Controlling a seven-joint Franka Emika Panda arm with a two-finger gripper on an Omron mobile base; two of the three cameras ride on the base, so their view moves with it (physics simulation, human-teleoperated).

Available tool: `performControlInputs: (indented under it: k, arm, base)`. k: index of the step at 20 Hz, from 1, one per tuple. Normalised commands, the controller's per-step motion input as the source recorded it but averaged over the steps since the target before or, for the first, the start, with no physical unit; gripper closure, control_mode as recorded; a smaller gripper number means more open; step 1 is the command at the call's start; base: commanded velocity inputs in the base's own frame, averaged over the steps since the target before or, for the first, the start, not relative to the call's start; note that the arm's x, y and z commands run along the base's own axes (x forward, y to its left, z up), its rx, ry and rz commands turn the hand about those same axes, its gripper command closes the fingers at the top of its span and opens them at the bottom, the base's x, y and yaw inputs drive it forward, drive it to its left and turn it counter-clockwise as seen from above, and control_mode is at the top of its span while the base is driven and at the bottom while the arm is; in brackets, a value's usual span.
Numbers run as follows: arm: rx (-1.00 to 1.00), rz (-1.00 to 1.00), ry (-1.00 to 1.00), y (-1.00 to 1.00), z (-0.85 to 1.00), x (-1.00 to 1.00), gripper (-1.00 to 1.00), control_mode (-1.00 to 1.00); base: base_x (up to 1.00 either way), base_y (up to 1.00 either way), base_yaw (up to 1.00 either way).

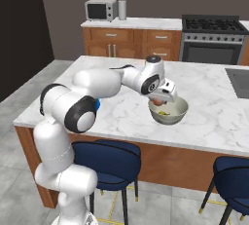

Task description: Take the fruits from the plate on the dining counter and place two fruits in each bowl.

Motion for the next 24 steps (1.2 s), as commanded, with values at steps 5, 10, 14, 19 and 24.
performControlInputs:
  k: [5,10,14,19,24]
  arm:
    - [0.00,-0.05,0.00,-0.23,-0.26,0.40,1.00,-1.00]
    - [0.02,0.00,0.06,-0.24,-0.18,0.17,1.00,-1.00]
    - [0.02,0.00,0.11,-0.15,-0.26,0.09,1.00,-1.00]
    - [0.00,0.00,0.09,0.00,-0.42,0.21,1.00,-1.00]
    - [0.01,0.00,0.08,0.00,-0.37,0.24,1.00,-1.00]
  base:
    - [0.00,0.00,0.00]
    - [0.00,0.00,0.00]
    - [0.00,0.00,0.00]
    - [0.00,0.00,0.00]
    - [0.00,0.00,0.00]
